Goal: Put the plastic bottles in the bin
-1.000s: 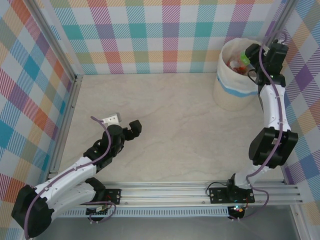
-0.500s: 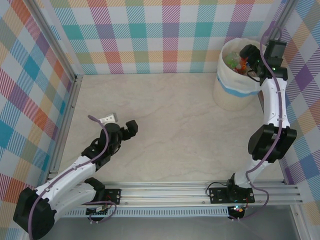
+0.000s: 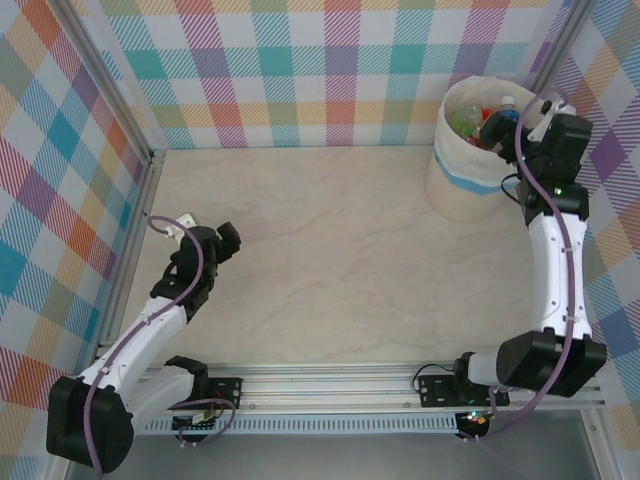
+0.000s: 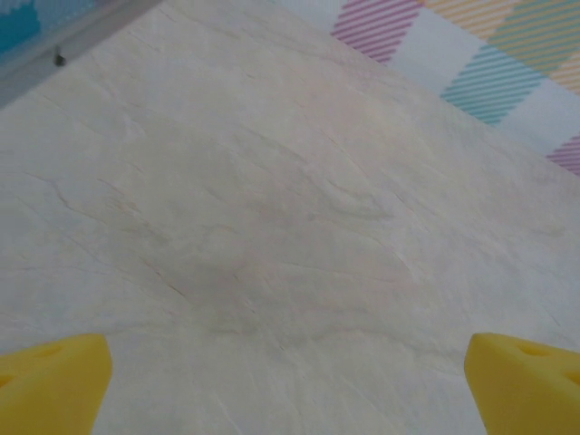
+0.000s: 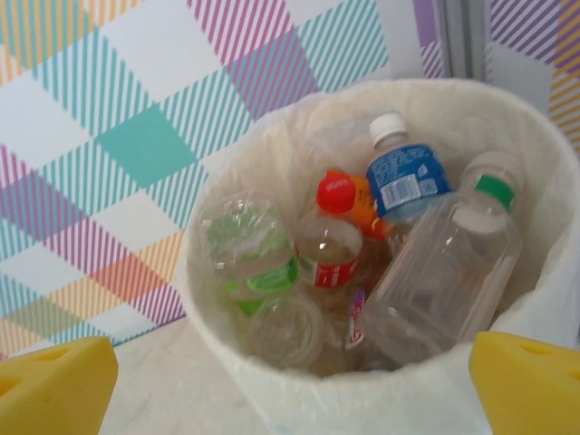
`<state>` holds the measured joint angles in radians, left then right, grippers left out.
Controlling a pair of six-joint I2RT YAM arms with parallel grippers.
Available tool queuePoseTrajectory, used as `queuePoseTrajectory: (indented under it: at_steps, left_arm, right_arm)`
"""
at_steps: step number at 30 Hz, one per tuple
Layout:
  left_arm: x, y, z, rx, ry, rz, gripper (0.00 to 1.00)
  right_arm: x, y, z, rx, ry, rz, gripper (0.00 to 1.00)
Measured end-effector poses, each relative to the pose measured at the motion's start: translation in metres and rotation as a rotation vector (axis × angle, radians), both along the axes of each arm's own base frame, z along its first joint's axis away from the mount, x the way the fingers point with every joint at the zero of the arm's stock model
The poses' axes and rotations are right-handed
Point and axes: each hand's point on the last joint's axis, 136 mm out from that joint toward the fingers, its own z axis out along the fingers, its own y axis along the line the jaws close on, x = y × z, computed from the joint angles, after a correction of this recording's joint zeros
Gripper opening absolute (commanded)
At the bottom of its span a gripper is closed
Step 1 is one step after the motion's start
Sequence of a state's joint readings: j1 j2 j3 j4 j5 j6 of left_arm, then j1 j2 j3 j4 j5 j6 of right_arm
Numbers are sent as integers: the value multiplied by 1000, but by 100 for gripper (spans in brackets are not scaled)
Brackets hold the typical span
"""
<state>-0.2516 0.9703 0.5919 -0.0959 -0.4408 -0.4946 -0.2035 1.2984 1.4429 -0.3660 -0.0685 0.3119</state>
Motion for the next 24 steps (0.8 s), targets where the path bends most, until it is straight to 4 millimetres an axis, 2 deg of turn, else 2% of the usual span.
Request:
queuePoseTrajectory:
  at_steps: [3,7,11,14,17,19,22,24]
  left_arm:
    - [2,21,8,57,-30,87,100]
    - [3,52,10,155,-52,215,100]
    - [4,75,-6,241,4,288,100]
    - [7,87,-32,295,82,287,100]
    - [16,86,-62,316,160,211,100]
    - [26,77,-78,314,176,135,100]
    - [46,58,-97,290,166,9,100]
    - [57,44,-109,280,172,-81,100]
  right_arm:
    - [-18,12,-30,-1,-2,49,100]
    - [-44,27,-85,-10,20,114,100]
    - [-63,38,-147,2,91,162,100]
    - [-78,43,-199,21,158,175,100]
    - [-93,46,-245,50,227,170,100]
    - [-101,47,-266,67,258,163,100]
    - [-108,48,-283,72,272,159,100]
    - [-108,47,-285,65,259,156,100]
